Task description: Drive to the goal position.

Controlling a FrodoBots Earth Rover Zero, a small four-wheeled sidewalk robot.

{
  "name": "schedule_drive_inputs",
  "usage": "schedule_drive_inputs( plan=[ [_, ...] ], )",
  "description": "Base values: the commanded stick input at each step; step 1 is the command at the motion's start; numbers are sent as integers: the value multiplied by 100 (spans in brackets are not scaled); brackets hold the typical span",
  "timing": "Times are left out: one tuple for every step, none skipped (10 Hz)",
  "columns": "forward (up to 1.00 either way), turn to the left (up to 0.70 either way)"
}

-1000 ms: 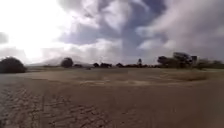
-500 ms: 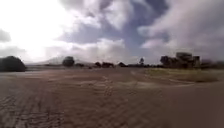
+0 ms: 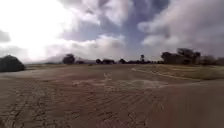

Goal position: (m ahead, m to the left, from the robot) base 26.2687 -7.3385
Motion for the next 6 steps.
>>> schedule_drive_inputs(
  plan=[
    [100, 0],
    [100, 0],
    [100, 0],
    [100, 0],
    [100, 0],
    [100, 0]
  ],
)
